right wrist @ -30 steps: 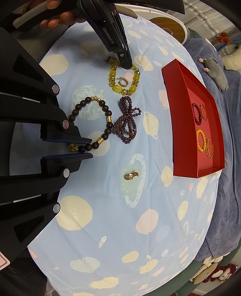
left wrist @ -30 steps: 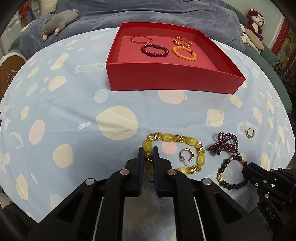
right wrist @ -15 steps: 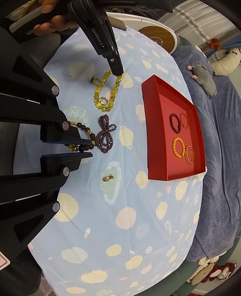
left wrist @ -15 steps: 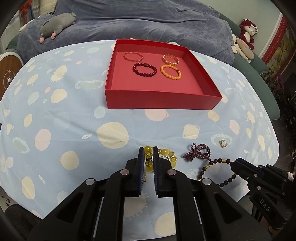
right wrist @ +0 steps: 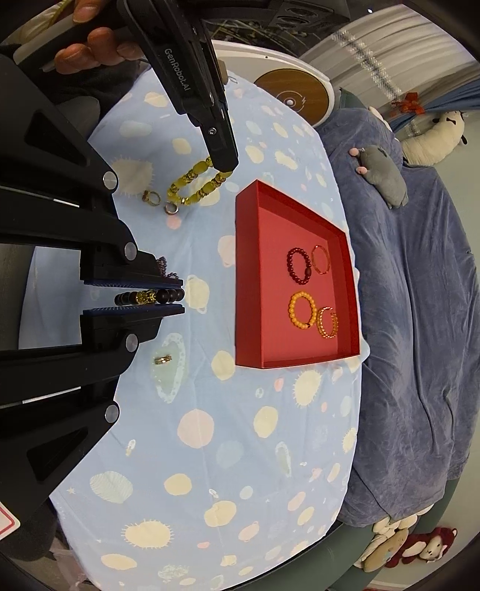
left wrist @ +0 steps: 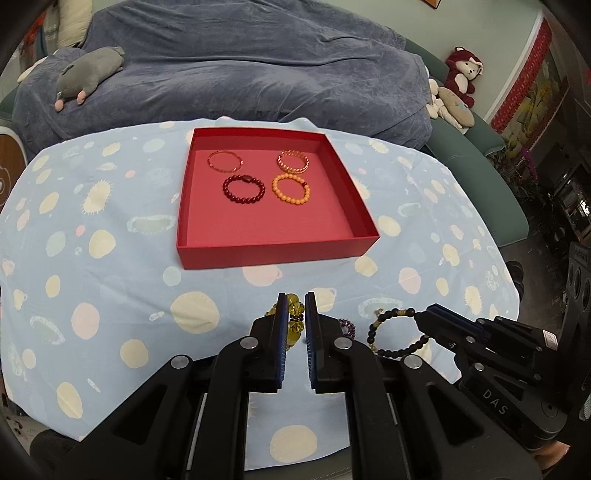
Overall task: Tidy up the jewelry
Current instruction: 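Carry both bracelets into the red box and open both tools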
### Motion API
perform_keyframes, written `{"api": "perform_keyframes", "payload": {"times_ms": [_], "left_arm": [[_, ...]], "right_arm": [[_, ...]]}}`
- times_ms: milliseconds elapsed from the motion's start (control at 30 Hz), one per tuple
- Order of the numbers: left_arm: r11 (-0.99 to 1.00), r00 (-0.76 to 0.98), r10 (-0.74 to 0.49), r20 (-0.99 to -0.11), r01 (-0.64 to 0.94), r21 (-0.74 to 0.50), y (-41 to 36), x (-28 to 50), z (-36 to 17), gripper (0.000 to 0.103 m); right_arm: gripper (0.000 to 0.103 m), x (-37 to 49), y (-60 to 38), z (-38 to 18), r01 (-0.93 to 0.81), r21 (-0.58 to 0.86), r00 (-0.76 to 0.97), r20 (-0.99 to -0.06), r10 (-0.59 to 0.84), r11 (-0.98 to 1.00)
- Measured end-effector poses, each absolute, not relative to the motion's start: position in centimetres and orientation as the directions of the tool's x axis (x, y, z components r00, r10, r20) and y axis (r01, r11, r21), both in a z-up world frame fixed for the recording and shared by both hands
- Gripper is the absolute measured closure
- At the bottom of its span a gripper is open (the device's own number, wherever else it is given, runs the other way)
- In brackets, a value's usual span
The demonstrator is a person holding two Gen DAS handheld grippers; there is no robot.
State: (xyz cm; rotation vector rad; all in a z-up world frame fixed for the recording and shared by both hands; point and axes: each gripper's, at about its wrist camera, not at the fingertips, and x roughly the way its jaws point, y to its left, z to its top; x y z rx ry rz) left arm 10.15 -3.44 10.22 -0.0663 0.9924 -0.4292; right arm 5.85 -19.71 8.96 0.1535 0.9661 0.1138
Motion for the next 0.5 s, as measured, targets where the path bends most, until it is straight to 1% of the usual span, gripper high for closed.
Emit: {"api": "perform_keyframes", "payload": {"times_ms": [300,400,500], "left_arm": [[0.879,0.493,-0.458,-0.74,0.373,-0.296,-5.4,16.3,14.1,0.094],[0.862,0.485,-0.498,-0.719,0.371,-0.347,-5.6,18.7,14.4,0.094],[0.845,0.466,-0.533,-0.707,0.345,-0.41,-5.2,21.2,13.4,0.094]], "right_arm": [[0.095,13.2,-19.6,12.6,-0.064,0.146,0.626,-0.765,0.154,0.987],[0.095,15.9,-19.4,12.5,-0.064,0.166,0.628,-0.76,0.169,0.984],[0.095,18.4,-19.2,11.6,-0.057,0.201,0.617,-0.763,0.192,0.978]]}}
